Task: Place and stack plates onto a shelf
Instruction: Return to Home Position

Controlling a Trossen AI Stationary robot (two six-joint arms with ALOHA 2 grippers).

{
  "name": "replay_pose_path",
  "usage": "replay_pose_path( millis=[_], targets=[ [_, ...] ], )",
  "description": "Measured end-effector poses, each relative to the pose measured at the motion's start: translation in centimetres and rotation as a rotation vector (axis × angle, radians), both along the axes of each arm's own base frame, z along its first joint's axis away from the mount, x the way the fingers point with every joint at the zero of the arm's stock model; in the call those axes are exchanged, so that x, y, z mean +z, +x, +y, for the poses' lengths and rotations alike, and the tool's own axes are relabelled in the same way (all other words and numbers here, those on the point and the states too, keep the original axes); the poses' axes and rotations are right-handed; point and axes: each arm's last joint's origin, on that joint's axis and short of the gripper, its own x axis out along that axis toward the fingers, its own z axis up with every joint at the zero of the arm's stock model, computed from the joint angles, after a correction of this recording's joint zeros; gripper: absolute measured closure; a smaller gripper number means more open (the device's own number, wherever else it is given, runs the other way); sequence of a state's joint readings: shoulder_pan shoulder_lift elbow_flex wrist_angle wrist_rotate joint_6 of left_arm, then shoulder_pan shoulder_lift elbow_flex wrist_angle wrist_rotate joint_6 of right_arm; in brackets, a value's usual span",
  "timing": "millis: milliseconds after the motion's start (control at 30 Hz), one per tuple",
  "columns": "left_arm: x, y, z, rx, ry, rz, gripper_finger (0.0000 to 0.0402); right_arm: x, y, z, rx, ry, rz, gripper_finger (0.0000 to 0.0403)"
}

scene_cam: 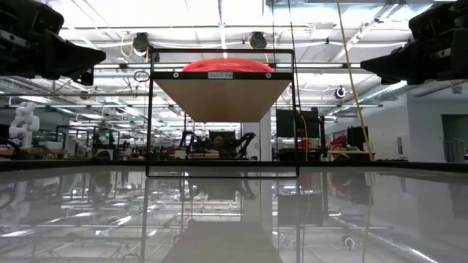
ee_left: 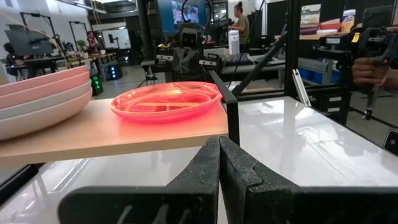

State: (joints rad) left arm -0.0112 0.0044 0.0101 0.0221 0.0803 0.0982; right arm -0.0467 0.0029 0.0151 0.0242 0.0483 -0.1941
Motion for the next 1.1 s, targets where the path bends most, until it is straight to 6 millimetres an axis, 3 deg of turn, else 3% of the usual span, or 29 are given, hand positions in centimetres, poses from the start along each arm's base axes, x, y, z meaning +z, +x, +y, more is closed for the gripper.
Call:
replay_pose_path(
  millis=[500, 1100],
  targets=[
    [-0.02, 0.01, 0.0, 0.001, -0.006, 0.003, 0.0398, -0.01, 0.0, -0.01, -0.003, -0.025, 0.002, 0.0403],
    [-0.02, 0.01, 0.0, -0.001, -0.053, 0.007, 0.0398, -0.01, 0.0, -0.01, 0.0, 0.13, -0.012, 0.0403]
  ],
)
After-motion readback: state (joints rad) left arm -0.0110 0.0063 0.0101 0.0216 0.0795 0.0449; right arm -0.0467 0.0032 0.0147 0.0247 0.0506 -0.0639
